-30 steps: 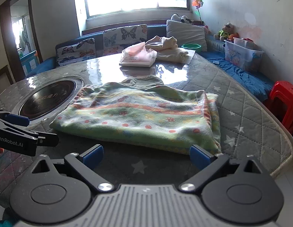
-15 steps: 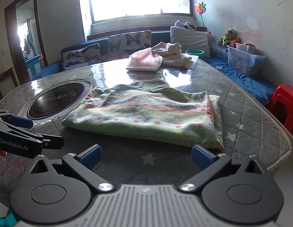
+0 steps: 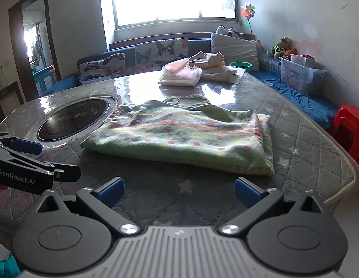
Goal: Fold clothes
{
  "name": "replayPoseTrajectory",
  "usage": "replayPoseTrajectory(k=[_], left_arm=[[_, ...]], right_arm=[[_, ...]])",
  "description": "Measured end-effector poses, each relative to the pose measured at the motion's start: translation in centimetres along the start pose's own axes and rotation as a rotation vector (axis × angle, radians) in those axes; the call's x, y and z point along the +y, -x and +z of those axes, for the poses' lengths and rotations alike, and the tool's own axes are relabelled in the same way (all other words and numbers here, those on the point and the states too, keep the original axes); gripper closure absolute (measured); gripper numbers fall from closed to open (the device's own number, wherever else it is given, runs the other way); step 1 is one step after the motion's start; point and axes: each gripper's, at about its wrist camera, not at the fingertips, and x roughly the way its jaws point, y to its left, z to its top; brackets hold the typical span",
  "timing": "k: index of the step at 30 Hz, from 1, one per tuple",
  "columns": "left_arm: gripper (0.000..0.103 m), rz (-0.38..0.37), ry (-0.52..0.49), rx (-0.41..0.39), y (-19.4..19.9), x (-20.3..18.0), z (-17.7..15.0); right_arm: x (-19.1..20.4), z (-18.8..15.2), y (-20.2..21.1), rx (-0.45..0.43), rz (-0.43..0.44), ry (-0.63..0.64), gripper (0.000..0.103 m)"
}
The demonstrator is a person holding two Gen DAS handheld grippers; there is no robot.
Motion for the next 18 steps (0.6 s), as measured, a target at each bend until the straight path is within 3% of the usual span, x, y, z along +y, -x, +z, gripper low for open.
replayPoseTrajectory(k=[18], left_arm=[[0.0, 0.02, 0.011, 0.013, -0.5, 0.6, 0.1]], right_arm=[[0.8, 0.7, -1.0, 0.005, 0.009, 0.025, 0.0]])
